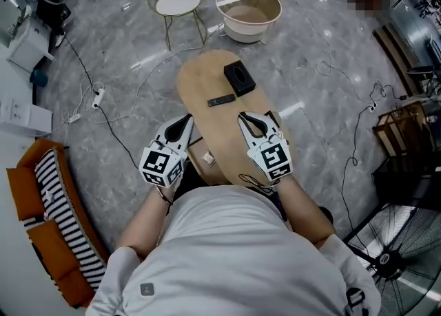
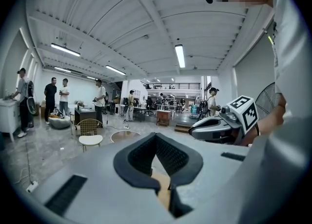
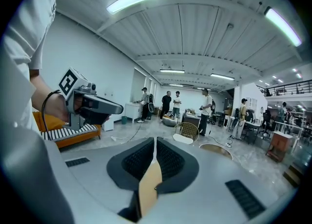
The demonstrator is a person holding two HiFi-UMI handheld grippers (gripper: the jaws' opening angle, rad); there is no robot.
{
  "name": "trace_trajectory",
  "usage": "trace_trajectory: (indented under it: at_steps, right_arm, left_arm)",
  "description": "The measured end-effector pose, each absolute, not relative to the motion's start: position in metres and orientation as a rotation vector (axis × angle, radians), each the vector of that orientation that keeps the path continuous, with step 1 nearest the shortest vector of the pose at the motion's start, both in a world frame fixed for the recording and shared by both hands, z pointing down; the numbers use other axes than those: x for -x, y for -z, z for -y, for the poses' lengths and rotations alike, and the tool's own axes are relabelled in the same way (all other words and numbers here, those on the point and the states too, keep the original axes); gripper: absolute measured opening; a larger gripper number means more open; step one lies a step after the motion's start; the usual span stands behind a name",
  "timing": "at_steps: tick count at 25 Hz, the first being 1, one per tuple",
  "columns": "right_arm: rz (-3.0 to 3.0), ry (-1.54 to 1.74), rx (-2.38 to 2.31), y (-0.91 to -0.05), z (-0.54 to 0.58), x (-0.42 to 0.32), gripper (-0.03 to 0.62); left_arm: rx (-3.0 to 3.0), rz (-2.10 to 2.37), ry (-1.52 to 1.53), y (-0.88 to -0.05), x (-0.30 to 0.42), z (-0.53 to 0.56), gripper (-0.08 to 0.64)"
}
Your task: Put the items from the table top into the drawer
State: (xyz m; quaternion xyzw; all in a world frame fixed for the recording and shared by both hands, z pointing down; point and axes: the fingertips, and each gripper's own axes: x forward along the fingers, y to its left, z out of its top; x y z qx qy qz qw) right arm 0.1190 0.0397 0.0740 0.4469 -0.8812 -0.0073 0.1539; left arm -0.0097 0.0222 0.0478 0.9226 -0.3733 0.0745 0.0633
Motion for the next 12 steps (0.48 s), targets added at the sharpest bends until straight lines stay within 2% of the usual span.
trace_trajectory:
  at_steps: [12]
  right_arm:
    - [2.447,-0.033,-1.278,-0.104,0.049,-0.092,0.04]
  left_arm:
    - [-2.766,0.991,-0.286,-0.079,0.037,0.059,0.009]
